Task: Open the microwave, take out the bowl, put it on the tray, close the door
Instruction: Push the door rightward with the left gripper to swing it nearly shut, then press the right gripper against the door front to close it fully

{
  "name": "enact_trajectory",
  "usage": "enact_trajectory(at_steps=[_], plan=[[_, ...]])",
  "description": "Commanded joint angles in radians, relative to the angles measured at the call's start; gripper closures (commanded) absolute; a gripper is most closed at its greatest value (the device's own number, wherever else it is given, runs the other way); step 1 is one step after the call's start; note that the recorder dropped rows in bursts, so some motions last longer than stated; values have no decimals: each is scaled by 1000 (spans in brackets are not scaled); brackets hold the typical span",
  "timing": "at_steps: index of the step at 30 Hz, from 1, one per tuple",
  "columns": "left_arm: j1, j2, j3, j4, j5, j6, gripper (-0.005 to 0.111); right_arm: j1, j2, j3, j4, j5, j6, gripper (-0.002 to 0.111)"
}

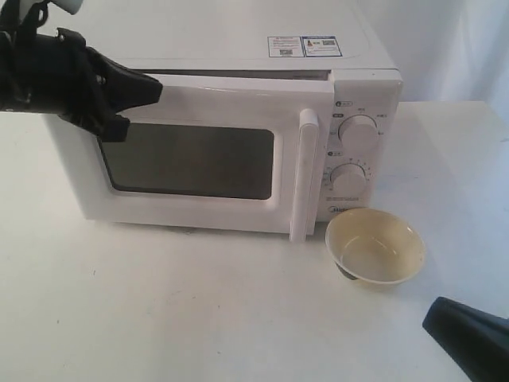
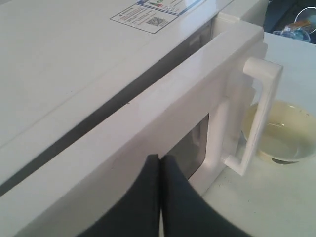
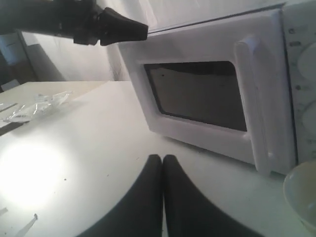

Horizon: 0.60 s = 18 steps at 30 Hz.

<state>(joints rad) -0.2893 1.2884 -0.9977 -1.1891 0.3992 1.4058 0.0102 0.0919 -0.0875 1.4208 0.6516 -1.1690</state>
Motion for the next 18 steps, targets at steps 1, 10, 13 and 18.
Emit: enact_trajectory(at_steps=[1,10,13,18], plan=[[-3,-117,-6,211,15,-264,107,1,-1,-58,26,24,-89,108],[-3,-379,7,416,130,-623,107,1,229,-184,77,51,-119,108],[-3,-455,40,438,148,-656,107,1,333,-231,146,64,-205,108],[-3,-626,104,537,188,-763,107,1,540,-375,153,144,-218,108]])
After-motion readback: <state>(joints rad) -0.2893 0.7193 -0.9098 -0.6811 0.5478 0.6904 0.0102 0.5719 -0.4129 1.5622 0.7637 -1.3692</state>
